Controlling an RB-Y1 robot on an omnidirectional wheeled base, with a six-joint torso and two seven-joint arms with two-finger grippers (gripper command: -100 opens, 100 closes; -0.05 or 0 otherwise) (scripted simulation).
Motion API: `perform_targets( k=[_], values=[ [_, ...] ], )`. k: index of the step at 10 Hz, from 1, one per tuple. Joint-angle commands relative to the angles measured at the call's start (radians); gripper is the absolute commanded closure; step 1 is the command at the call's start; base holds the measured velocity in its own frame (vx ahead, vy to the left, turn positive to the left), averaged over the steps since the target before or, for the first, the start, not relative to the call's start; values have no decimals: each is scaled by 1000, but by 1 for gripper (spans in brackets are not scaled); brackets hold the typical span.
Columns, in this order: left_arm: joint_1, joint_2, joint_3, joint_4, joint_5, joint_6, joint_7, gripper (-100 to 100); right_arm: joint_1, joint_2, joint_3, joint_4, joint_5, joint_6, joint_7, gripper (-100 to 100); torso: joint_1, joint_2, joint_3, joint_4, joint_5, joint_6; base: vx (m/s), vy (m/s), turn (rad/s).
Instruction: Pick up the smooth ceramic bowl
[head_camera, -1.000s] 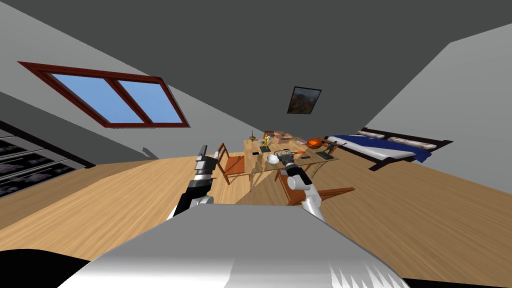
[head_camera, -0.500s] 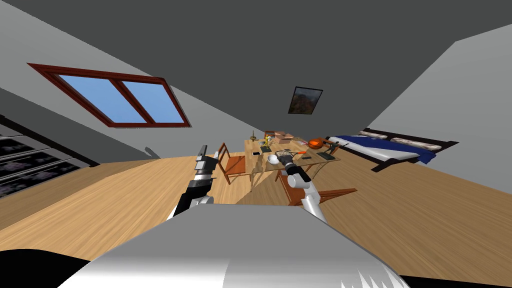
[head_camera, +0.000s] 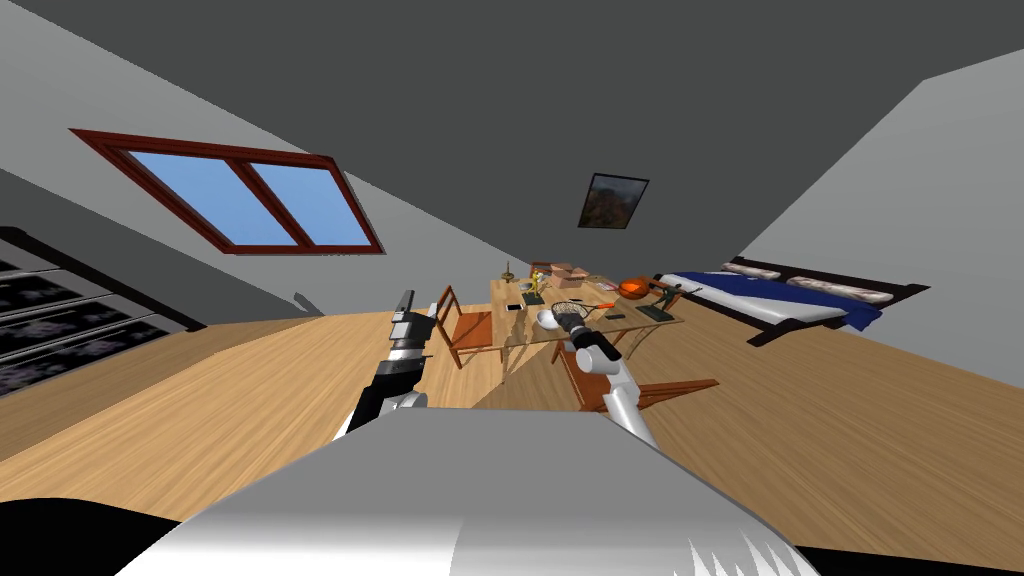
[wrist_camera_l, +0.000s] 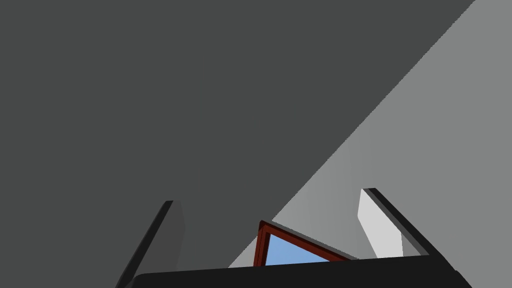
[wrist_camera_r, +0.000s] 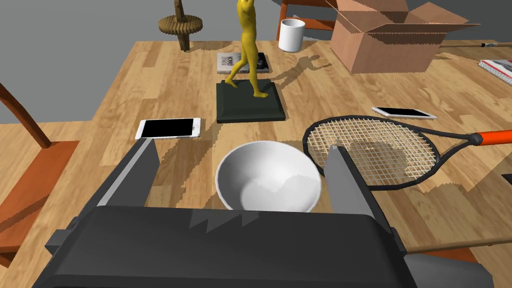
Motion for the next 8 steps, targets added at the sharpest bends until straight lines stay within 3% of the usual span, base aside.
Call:
perform_targets(
  k=[1,3,4,6,7,8],
  values=[
    [0,0,0,0,0,0,0,0,-19,-16,-6,36,-33,48,-50,-100,0,0,0,0,0,0,11,13,41],
    [0,0,0,0,0,0,0,0,-19,-16,-6,36,-33,48,-92,-100,0,-1,0,0,0,0,10,10,11],
    [0,0,0,0,0,0,0,0,-36,-32,-12,71,-63,93,-128,-100,0,0,0,0,0,0,16,9,42],
    [0,0,0,0,0,0,0,0,-36,-32,-12,71,-63,93,-170,-100,0,-1,0,0,0,0,13,7,11],
    [0,0,0,0,0,0,0,0,-52,-49,-17,107,-93,137,-207,-100,0,0,0,0,0,0,19,16,42],
    [0,0,0,0,0,0,0,0,-52,-49,-17,107,-93,137,-234,-100,0,-1,-1,0,0,0,23,11,28]
  ],
)
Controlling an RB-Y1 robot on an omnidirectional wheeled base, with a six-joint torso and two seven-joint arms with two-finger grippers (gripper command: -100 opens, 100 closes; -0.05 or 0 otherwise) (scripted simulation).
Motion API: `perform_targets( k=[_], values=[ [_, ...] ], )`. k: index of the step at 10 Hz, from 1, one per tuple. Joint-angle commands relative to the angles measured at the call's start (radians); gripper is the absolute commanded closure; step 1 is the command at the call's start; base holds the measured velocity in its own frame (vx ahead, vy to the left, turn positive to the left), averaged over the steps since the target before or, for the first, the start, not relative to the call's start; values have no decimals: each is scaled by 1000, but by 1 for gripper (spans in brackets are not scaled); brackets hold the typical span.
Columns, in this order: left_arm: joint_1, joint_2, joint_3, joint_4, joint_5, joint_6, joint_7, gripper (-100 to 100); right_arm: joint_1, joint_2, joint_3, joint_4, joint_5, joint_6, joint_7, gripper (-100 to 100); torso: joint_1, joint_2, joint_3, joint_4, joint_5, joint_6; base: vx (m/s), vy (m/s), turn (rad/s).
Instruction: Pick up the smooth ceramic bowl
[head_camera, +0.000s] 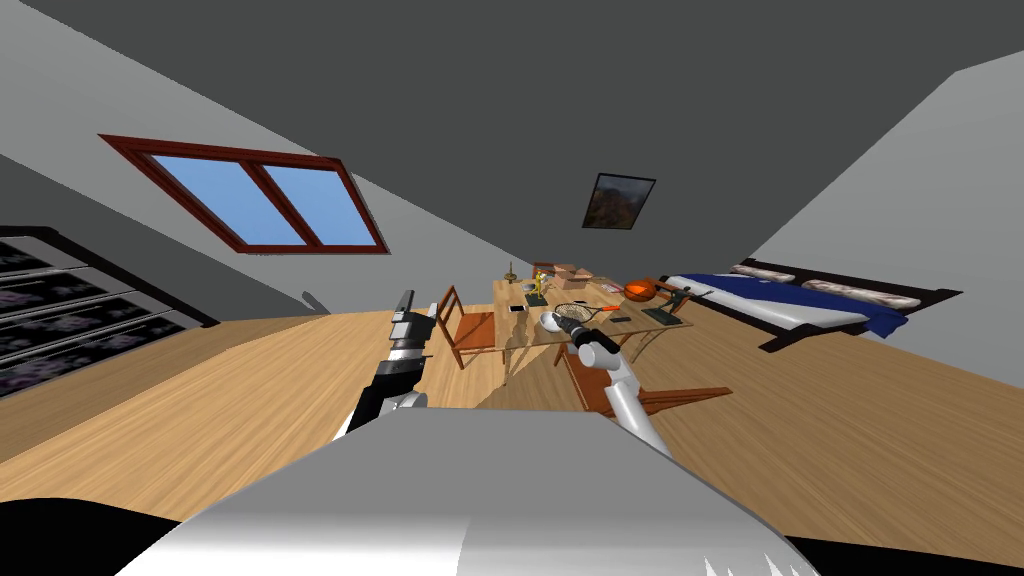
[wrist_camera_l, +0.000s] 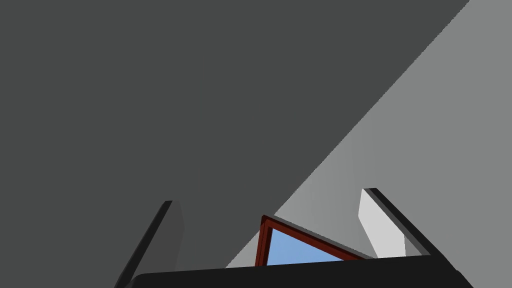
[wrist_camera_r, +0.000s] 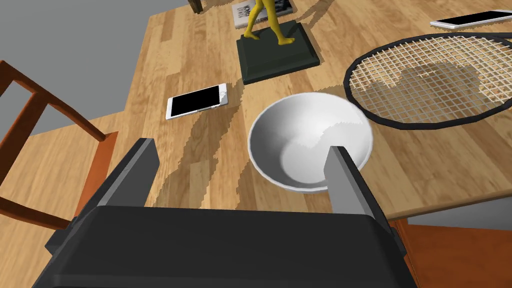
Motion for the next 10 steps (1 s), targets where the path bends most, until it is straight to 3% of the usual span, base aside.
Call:
perform_targets(
  k=[1,2,4,5,7,8,10],
  values=[
    [0,0,0,0,0,0,0,0,6,-2,1,-2,-4,5,-34,-100,0,0,0,0,0,0,13,3,-5],
    [0,0,0,0,0,0,0,0,-9,-19,-4,34,-34,48,-72,-100,0,1,0,0,0,0,25,8,45],
    [0,0,0,0,0,0,0,0,-9,-19,-4,34,-34,48,-110,-100,0,0,0,0,0,0,19,6,10],
    [0,0,0,0,0,0,0,0,-23,-38,-9,69,-62,90,-147,-100,0,0,0,0,0,0,35,7,41],
    [0,0,0,0,0,0,0,0,-23,-38,-9,69,-62,90,-185,-100,0,-1,0,0,0,0,24,7,13],
    [0,0,0,0,0,0,0,0,-36,-57,-13,103,-90,131,-222,-100,0,0,0,0,0,0,35,10,43],
    [0,0,0,0,0,0,0,0,-36,-57,-13,103,-90,131,-258,-100,0,-1,-1,0,0,0,27,2,12]
  ],
)
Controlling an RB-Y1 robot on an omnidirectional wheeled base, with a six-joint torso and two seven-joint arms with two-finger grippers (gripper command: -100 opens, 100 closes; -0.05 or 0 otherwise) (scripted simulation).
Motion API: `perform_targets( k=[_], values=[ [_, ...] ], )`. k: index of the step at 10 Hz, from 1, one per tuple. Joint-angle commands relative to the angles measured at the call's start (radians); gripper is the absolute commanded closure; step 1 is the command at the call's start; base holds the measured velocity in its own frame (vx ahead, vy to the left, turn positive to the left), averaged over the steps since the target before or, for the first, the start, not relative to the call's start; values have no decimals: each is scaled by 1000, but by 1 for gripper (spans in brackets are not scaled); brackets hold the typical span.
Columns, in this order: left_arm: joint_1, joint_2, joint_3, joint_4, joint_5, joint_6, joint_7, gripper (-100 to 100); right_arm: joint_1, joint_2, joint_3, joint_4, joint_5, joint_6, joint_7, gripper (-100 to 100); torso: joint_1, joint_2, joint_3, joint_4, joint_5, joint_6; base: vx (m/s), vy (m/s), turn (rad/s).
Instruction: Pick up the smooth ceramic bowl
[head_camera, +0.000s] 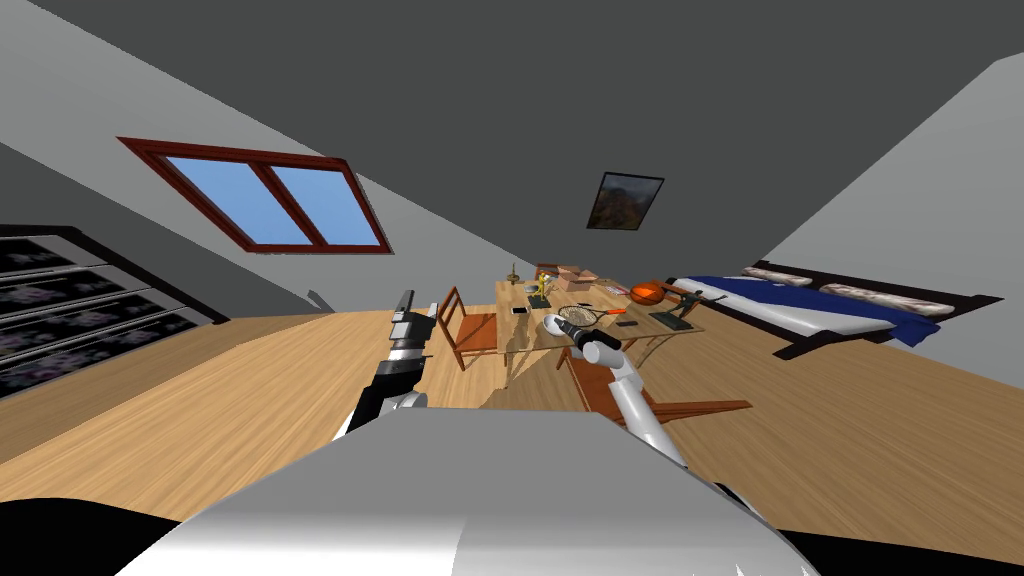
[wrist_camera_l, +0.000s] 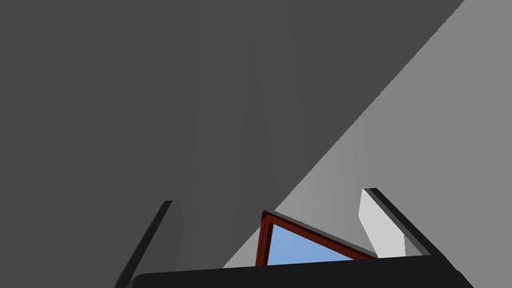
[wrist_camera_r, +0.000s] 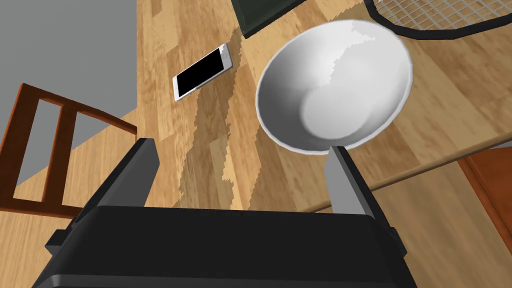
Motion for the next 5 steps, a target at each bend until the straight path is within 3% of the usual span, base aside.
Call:
perform_targets(
  k=[1,3,4,5],
  values=[
    [0,0,0,0,0,0,0,0,-9,-21,-4,32,-28,41,-50,-100,0,0,0,0,0,0,36,-4,35],
    [0,0,0,0,0,0,0,0,-9,-21,-4,32,-28,41,-83,-100,0,-1,0,0,0,0,27,4,16],
    [0,0,0,0,0,0,0,0,-20,-40,-8,66,-54,79,-123,-100,0,0,0,0,0,0,41,6,38],
    [0,0,0,0,0,0,0,0,-20,-40,-8,66,-54,79,-148,-100,0,-1,-1,0,0,0,47,0,28]
  ],
)
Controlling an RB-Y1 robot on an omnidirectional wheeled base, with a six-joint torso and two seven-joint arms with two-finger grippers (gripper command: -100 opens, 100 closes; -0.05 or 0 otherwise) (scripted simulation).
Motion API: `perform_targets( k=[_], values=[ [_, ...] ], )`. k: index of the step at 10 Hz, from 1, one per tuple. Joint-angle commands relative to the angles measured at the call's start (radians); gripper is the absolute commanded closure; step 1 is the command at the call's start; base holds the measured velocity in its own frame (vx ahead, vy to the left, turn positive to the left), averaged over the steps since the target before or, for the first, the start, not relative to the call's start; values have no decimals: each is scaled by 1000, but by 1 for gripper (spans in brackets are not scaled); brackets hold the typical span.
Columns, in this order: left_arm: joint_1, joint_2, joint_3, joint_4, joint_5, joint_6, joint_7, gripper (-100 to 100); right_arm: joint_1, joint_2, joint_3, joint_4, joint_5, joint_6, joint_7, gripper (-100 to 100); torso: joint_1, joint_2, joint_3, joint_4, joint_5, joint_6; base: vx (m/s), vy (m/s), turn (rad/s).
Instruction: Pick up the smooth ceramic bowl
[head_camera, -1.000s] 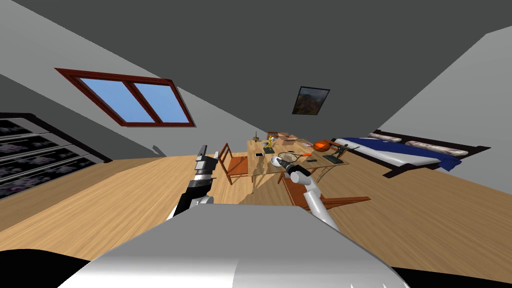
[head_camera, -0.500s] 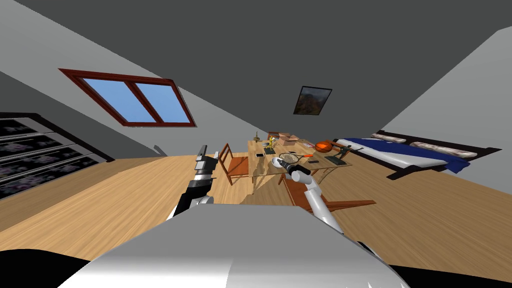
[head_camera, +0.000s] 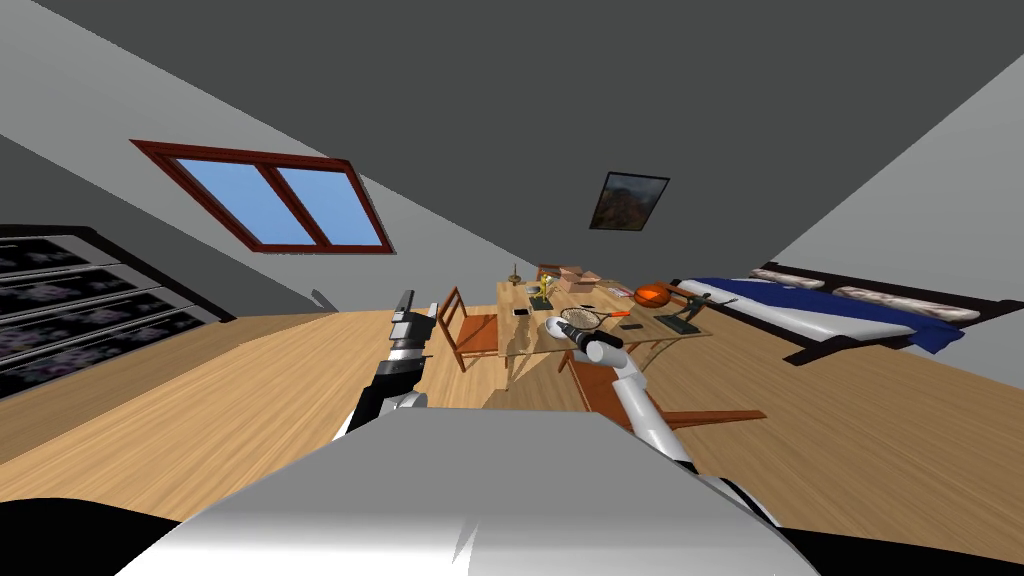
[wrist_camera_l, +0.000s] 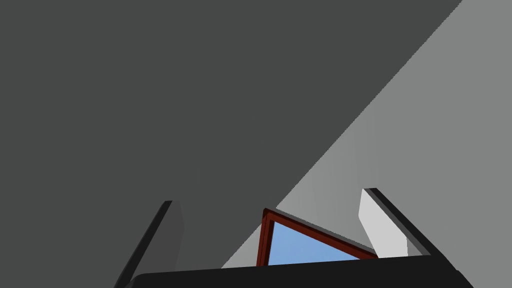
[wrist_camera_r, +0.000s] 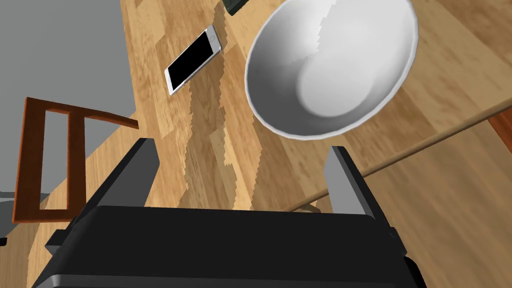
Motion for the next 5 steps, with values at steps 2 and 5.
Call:
perform_targets(
  k=[2,5],
  values=[
    [0,0,0,0,0,0,0,0,-11,-22,-3,37,-26,43,-85,-100,0,-1,0,0,0,0,53,5,35],
    [0,0,0,0,0,0,0,0,-19,-41,-6,69,-49,78,-156,-100,0,0,0,0,0,0,38,0,21]
  ],
)
